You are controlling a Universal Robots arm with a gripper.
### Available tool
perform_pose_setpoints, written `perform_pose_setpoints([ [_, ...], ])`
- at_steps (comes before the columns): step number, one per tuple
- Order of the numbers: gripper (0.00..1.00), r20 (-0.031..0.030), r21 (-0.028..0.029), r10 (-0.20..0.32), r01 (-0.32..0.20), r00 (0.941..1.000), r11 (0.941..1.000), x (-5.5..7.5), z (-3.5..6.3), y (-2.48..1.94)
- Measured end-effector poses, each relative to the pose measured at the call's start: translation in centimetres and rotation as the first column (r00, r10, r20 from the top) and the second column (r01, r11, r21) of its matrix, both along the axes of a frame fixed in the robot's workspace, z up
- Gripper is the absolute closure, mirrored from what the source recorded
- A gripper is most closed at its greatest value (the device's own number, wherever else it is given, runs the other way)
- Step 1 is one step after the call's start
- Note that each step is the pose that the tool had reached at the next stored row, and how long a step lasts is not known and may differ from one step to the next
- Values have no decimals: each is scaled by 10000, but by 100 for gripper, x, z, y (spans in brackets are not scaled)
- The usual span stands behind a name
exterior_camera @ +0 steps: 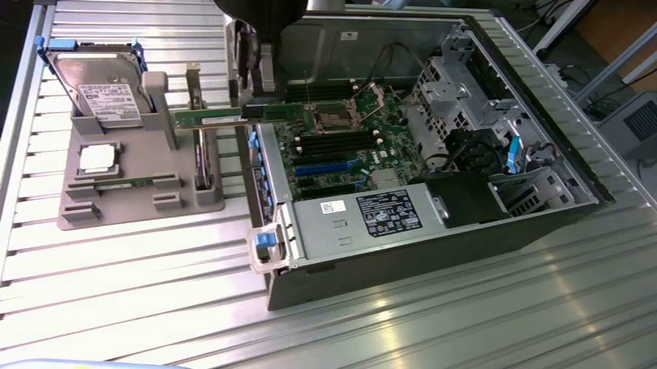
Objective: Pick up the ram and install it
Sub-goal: 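Pick up the ram and move it above insertion slot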
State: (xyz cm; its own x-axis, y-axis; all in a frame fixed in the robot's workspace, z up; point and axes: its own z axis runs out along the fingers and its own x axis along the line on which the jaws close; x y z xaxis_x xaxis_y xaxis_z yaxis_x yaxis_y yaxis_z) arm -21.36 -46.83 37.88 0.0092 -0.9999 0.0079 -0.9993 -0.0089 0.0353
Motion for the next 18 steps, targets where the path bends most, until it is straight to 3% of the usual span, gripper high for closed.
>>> perform_pose_setpoints([
  [18, 87, 0, -30, 0, 0, 10000, 10000, 158, -2, 0],
])
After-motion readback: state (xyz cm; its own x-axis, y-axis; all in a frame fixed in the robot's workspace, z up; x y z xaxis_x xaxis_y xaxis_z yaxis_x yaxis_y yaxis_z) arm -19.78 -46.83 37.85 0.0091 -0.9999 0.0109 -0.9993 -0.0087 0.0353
